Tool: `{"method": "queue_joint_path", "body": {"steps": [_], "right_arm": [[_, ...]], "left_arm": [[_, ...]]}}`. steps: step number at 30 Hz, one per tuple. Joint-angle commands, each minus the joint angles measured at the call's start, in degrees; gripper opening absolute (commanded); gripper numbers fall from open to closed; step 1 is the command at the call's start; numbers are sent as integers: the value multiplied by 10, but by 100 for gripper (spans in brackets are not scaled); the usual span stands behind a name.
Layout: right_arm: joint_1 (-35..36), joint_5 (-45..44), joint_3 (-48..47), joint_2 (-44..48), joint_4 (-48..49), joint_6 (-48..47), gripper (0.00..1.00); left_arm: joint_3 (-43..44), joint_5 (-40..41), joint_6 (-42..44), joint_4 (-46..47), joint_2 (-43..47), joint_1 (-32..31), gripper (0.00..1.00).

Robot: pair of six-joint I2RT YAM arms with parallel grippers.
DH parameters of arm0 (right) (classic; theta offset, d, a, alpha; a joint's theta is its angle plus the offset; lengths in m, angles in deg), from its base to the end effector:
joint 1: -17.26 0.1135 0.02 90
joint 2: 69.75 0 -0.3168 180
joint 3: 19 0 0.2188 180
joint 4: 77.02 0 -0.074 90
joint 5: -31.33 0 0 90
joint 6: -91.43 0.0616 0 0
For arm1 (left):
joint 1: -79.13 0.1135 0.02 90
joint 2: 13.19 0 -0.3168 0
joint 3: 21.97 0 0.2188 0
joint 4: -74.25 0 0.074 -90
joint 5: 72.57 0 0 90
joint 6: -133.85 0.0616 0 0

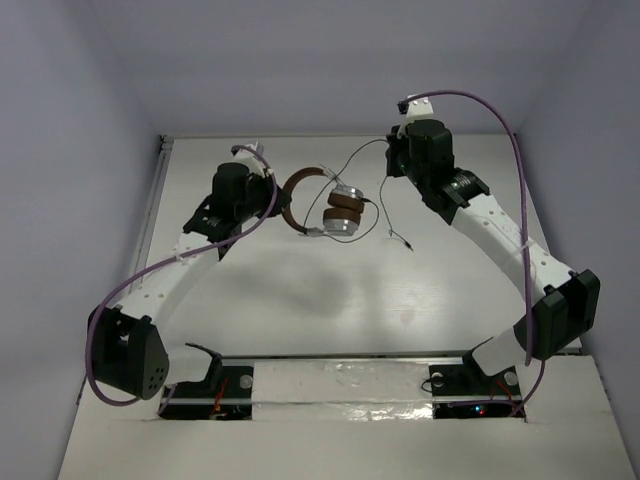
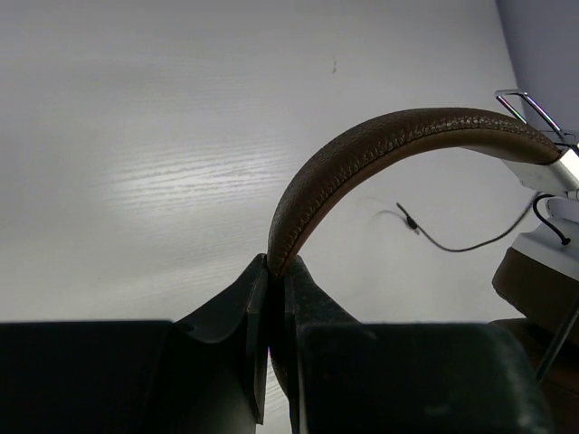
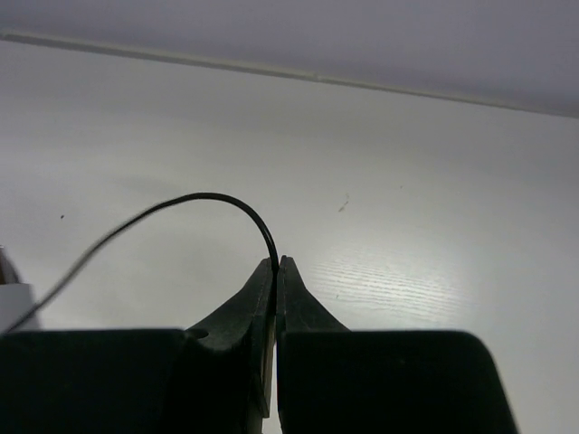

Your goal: Wrap the headphones

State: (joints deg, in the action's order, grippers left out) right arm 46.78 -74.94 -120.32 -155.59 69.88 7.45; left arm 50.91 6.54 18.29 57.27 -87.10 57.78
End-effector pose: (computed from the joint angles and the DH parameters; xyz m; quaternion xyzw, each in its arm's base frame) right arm 0.2998 0.1499 0.4476 -0.0809 0.7992 0.0696 0.5915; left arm 0.2555 -0.1124 0.3724 0.0261 0.8069 -0.3033 0.5062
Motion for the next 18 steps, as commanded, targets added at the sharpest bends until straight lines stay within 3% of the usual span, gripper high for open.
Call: {"method": "queue_joint_path", "body": {"steps": [1, 6, 12, 14, 15, 18], "right_arm": [[-10, 44, 32, 14, 74, 35, 0], [-31, 109, 88, 39, 130, 82, 0], [-31, 342, 216, 63, 295, 128, 2], [-31, 365, 241, 46, 336, 139, 9], [-31, 376, 249, 38, 354, 145, 21], [-31, 428, 266, 1, 414, 171, 41]], "left_arm": [[52, -59, -13, 37, 34, 18, 0], [73, -124, -28, 47, 33, 45, 0], [84, -205, -79, 97, 27, 58, 0], [102, -213, -83, 95, 27, 58, 0], [109, -214, -84, 91, 27, 58, 0], [133, -213, -85, 77, 22, 58, 0]]}}
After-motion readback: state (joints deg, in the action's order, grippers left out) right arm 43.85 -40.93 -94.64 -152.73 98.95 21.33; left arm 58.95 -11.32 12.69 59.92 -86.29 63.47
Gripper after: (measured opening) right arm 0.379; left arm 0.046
